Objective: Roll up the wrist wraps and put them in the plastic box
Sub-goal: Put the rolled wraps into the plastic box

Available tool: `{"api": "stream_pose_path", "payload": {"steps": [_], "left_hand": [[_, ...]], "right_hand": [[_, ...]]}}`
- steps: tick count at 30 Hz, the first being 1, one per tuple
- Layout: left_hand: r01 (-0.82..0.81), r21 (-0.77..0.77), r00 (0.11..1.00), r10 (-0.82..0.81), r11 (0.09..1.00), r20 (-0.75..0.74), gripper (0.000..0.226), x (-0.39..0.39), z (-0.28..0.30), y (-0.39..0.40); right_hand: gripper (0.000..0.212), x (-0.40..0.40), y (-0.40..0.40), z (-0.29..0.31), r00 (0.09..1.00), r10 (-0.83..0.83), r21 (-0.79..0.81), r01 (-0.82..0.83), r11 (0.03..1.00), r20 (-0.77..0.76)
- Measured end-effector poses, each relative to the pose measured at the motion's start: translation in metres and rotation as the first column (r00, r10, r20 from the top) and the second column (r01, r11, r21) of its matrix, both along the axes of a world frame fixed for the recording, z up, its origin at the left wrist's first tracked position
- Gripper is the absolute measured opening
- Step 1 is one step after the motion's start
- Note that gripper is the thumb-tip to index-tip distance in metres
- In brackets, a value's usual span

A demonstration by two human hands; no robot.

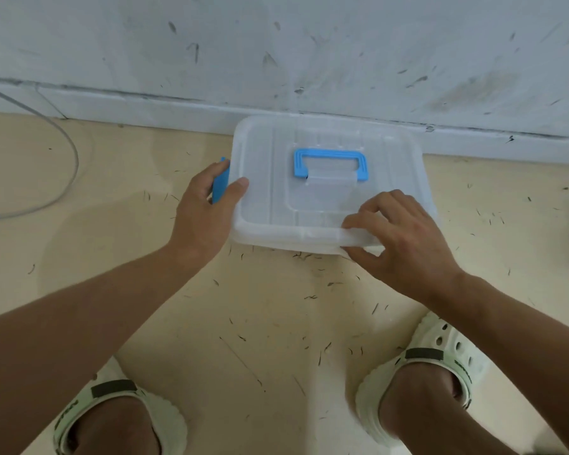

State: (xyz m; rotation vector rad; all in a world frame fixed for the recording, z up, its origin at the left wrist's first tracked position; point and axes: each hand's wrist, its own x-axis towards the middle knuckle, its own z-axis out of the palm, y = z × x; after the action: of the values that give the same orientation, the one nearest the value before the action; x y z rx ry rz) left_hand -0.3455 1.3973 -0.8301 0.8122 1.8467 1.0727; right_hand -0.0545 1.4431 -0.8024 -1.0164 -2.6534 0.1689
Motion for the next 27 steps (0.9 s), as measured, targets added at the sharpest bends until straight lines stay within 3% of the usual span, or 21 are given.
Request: {"api": "stream_pose_path", "payload": {"steps": [6, 9, 11, 13, 15, 18, 22, 27], "left_hand": [[0.027, 0.006, 0.998, -0.027, 1.0, -0.061, 0.043, 0.005, 0.002, -0.006], [0.033, -0.004, 0.995, -0.033, 0.999, -0.089, 0.04, 0.003, 0.001, -0.007], [0.028, -0.018, 0.995, -0.03, 0.999, -0.094, 0.039, 0.003, 0.0, -0.006], [0.03, -0.032, 0.995, -0.033, 0.999, -0.097, 0.041, 0.004, -0.001, -0.006], [0.033, -0.041, 0.994, -0.037, 0.999, -0.108, 0.043, 0.004, -0.003, -0.005], [0.036, -0.035, 0.993, -0.039, 0.999, -0.107, 0.048, 0.003, -0.005, -0.006], [0.007, 0.031, 0.992, -0.003, 0.999, -0.127, 0.05, 0.007, -0.001, -0.007], [-0.011, 0.085, 0.978, 0.028, 0.996, -0.205, 0.052, 0.012, 0.003, -0.004]], "right_hand": [[0.032, 0.0, -0.01, -0.008, 0.998, 0.014, -0.109, -0.02, 0.994, -0.055], [0.036, 0.001, -0.009, -0.008, 0.989, -0.074, -0.17, 0.052, 0.984, -0.125], [0.035, 0.005, -0.002, -0.007, 0.96, -0.236, -0.16, 0.212, 0.964, -0.152], [0.037, 0.013, 0.007, -0.005, 0.846, -0.514, -0.256, 0.471, 0.844, -0.14], [0.051, 0.021, 0.014, -0.001, 0.663, -0.74, -0.427, 0.641, 0.638, -0.11], [0.073, 0.025, 0.018, -0.002, 0.456, -0.888, -0.658, 0.652, 0.375, -0.055], [0.077, 0.022, 0.01, -0.013, 0.38, -0.924, -0.814, 0.544, 0.202, 0.025], [0.058, 0.017, 0.004, -0.026, 0.342, -0.94, -0.872, 0.465, 0.154, 0.016]]}}
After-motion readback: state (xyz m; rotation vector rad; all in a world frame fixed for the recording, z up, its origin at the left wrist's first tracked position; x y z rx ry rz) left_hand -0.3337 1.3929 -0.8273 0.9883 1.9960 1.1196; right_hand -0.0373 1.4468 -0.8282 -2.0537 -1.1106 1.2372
